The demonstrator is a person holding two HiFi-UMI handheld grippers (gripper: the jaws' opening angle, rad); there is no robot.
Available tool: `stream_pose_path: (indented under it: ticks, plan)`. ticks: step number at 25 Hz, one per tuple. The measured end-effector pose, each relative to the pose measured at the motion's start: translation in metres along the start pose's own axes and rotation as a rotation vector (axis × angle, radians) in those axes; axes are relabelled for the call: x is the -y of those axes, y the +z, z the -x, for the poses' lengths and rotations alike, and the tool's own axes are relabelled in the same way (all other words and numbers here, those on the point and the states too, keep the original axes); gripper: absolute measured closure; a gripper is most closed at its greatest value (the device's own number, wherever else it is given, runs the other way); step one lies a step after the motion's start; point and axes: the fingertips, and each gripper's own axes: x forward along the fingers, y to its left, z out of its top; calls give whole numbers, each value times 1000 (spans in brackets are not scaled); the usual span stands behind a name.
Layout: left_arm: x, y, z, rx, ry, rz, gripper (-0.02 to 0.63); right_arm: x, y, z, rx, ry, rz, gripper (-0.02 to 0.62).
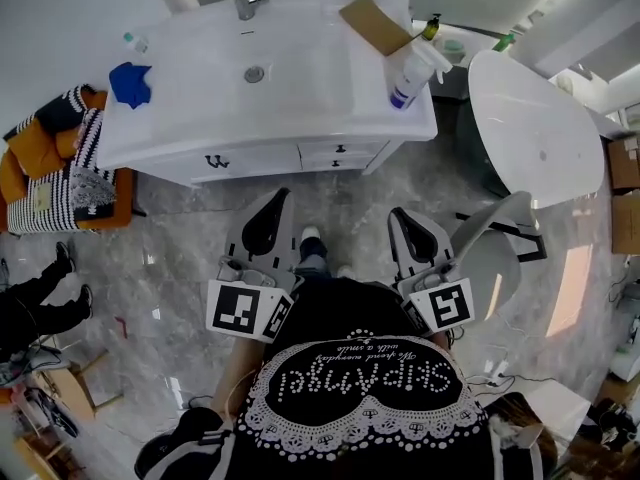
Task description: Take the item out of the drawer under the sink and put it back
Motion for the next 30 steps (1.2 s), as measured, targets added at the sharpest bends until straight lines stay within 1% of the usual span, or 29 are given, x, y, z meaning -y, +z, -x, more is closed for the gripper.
stream_pose_path:
  ticks: [8,12,18,23,30]
  plan:
    - [-30,7,-18,4,-15,12,603,7,5,-30,-12,-40,4,575]
    - [-45,10,-22,10,-18,8,603,1,7,-47,-2,-31,4,575]
    - [-67,10,-20,5,-5,0,603,-13,2,-69,-1,-8,-9,575]
    - [-85,8,-16,-1,16,8,603,-22,0,-84,-9,6,-10,575]
    - [-92,6,-15,5,15,27,603,-22,-3,-87,-23,-13,-7,575]
